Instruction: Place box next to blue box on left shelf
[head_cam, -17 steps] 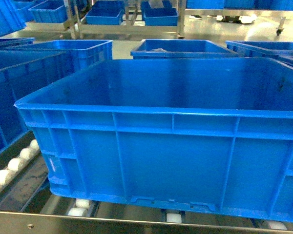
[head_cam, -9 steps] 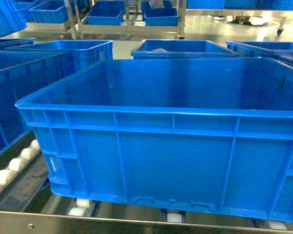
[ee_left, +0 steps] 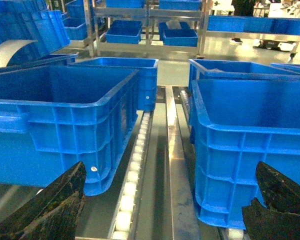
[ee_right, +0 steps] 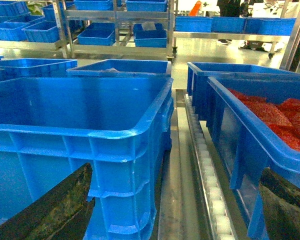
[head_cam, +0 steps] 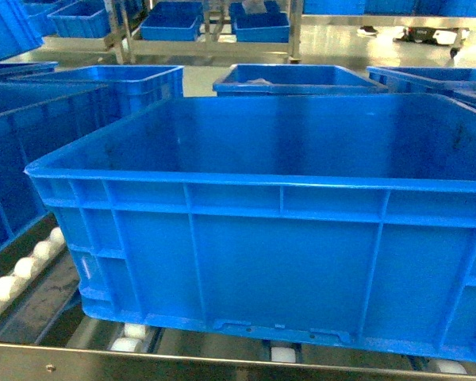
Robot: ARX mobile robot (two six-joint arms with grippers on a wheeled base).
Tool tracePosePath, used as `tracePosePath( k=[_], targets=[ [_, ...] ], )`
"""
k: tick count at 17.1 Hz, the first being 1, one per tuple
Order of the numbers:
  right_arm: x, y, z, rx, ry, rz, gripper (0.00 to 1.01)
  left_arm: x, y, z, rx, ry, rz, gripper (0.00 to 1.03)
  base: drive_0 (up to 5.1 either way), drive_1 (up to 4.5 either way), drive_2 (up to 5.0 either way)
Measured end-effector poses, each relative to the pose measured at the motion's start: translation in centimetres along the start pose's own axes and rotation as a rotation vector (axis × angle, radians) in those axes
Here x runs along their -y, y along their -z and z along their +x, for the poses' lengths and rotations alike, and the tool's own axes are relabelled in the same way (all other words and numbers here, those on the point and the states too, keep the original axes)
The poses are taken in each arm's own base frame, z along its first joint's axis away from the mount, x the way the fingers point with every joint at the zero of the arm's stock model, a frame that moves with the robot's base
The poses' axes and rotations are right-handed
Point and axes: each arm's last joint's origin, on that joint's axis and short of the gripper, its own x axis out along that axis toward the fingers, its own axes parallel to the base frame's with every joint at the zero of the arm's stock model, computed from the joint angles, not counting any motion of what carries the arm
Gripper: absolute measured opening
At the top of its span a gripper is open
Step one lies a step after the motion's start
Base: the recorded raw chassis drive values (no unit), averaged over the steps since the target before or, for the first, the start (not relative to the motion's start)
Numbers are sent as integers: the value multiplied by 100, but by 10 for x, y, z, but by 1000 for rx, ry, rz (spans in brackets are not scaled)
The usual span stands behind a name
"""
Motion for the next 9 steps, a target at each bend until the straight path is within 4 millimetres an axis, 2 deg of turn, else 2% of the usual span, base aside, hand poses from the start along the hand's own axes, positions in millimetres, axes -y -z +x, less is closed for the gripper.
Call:
tracePosePath(
  k=[9],
  targets=[
    [0,0,0,0,0,0,98,0,0,0,0,0,0,98,0,0,0]
  ],
)
